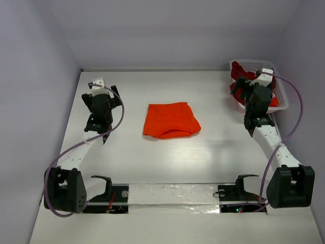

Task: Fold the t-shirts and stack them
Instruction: Smooth out wrinkles on the folded tshirt

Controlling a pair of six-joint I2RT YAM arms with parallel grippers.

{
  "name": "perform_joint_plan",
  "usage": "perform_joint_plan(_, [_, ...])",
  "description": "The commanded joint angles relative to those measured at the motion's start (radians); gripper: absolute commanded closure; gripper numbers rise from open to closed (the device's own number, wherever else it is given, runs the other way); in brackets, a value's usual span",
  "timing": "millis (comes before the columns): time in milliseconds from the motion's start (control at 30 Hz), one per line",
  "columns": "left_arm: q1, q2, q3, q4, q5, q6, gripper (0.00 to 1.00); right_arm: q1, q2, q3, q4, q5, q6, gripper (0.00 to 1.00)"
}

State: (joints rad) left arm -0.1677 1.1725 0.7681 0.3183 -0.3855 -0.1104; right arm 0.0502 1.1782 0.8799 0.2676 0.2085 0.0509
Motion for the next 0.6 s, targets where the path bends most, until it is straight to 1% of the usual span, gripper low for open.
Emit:
perform_joint_plan(0, [0.011,-0.043,-0.096,0.253,0.031,0.074,0.01,-0.029,-0.005,-0.061,0.272,-0.037,0.006,0.0])
perform_joint_plan(67, [0.033,-0.034,-0.153,0.391,0.043,0.046,0.01,-0.067,-0.003,-0.111,0.303,-0.073,0.05,0.0])
perform_joint_plan(100, [0.033,-0.034,-0.171,0.427,0.043,0.046,0.01,-0.081,-0.009,-0.14,0.332,-0.09,0.073,0.0])
perform_joint_plan(133, [0.046,-0.019,-0.187,0.458,0.072,0.008,0.01,-0.096,-0.02,-0.169,0.364,-0.107,0.093,0.0])
perform_joint_plan(167, [0.057,-0.007,-0.213,0.487,0.083,0.002,0.01,-0.13,-0.041,-0.197,0.421,-0.106,0.107,0.0])
perform_joint_plan(200, [0.057,0.006,-0.222,0.536,0.085,-0.003,0.01,-0.145,-0.046,-0.217,0.435,-0.106,0.124,0.0])
perform_joint_plan(300, [0.068,0.045,-0.269,0.637,0.082,0.009,0.01,-0.154,-0.032,-0.249,0.438,-0.115,0.084,0.0])
perform_joint_plan(400, [0.068,0.076,-0.311,0.711,0.079,-0.003,0.01,-0.154,-0.025,-0.292,0.502,-0.132,0.081,0.0])
perform_joint_plan(433, [0.068,0.105,-0.312,0.722,0.105,0.003,0.01,-0.154,-0.019,-0.297,0.518,-0.132,0.072,0.0])
perform_joint_plan(467, [0.068,0.119,-0.314,0.746,0.12,0.014,0.01,-0.154,-0.012,-0.286,0.492,-0.136,0.063,0.0])
perform_joint_plan(533, [0.068,0.154,-0.288,0.764,0.141,0.047,0.01,-0.154,0.03,-0.298,0.524,-0.149,0.061,0.0])
perform_joint_plan(567, [0.068,0.162,-0.282,0.759,0.14,0.055,0.01,-0.154,0.04,-0.327,0.569,-0.143,0.067,0.0])
